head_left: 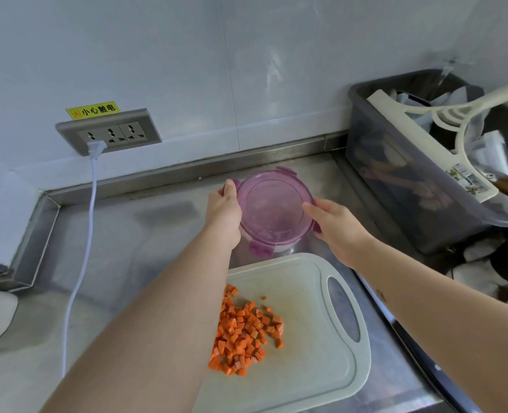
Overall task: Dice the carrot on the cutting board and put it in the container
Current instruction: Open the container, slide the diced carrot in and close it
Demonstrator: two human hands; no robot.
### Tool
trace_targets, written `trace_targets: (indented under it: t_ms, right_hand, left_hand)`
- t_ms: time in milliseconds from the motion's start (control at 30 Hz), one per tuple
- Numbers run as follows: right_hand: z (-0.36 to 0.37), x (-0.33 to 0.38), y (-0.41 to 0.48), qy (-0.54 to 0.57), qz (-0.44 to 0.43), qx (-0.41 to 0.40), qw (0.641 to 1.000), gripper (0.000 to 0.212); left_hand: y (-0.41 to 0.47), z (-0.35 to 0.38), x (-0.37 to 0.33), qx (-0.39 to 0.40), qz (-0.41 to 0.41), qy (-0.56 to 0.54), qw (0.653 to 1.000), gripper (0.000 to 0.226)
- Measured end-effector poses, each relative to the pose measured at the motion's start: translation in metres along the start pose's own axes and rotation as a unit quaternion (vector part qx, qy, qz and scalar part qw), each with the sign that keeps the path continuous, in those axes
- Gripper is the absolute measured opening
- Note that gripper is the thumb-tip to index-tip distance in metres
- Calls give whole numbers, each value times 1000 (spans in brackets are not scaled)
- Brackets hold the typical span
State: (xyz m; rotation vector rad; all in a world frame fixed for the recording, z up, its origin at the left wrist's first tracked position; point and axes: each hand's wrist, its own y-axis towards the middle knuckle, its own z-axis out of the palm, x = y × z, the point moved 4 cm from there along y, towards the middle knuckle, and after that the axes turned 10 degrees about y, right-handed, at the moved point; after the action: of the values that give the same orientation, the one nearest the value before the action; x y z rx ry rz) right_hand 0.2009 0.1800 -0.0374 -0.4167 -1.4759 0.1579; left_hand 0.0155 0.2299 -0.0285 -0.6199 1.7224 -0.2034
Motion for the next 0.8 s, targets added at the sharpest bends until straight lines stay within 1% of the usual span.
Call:
trace_targets:
  t_ms: [100, 167, 233, 267, 300, 333, 367, 400, 467, 567, 600, 667, 733, 800]
  right_hand:
    - [-1, -1, -6, -30, -3, 3, 1000, 20]
    - [-3, 2, -13, -49, -8, -26, 998, 29]
    - [-5, 9, -23, -71, -29, -47, 996, 42]
    - [-4, 15, -29, -78, -45, -50, 995, 42]
    - [-2, 22, -35, -79, -62, -48, 994, 34]
    - [0, 28, -41, -84, -74, -43, 993, 20]
    - [3, 34, -47, -90, -88, -32, 992, 14]
    - [7, 40, -53, -85, -98, -22, 991, 16]
    - [18, 47, -64, -24, -85, 8, 996, 15]
    - [38, 54, -71, 31, -53, 57, 996, 11]
    - [43, 55, -71, 29, -49, 66, 996, 14]
    - [54, 55, -70, 9, -40, 73, 997, 28]
    - [61, 50, -72, -41, -29, 84, 995, 30]
    - [63, 38, -75, -101, -15, 96, 990, 23]
  left_hand:
    - [-12, -5, -15, -26, 48, -20, 998, 26]
    - [-23, -10, -22, -38, 73, -41, 996, 24]
    - [-34, -17, -26, -37, 79, -74, 993, 23]
    - [-40, -21, -27, -29, 73, -92, 993, 22]
    - [-47, -25, -28, -20, 70, -109, 991, 23]
    - [-53, -29, -28, -11, 68, -123, 990, 26]
    - [-59, -35, -28, -5, 74, -132, 988, 27]
    - [-66, -41, -28, 0, 91, -142, 986, 24]
    - [-79, -56, -31, 20, 159, -136, 978, 6]
    - [-94, -86, -34, 53, 253, -77, 963, 21]
    - [-96, -99, -34, 44, 280, -45, 958, 24]
    - [-95, -125, -30, -6, 324, 52, 944, 28]
    - [-86, -143, -16, -56, 329, 167, 928, 23]
    - [-73, -150, 5, -88, 313, 265, 908, 15]
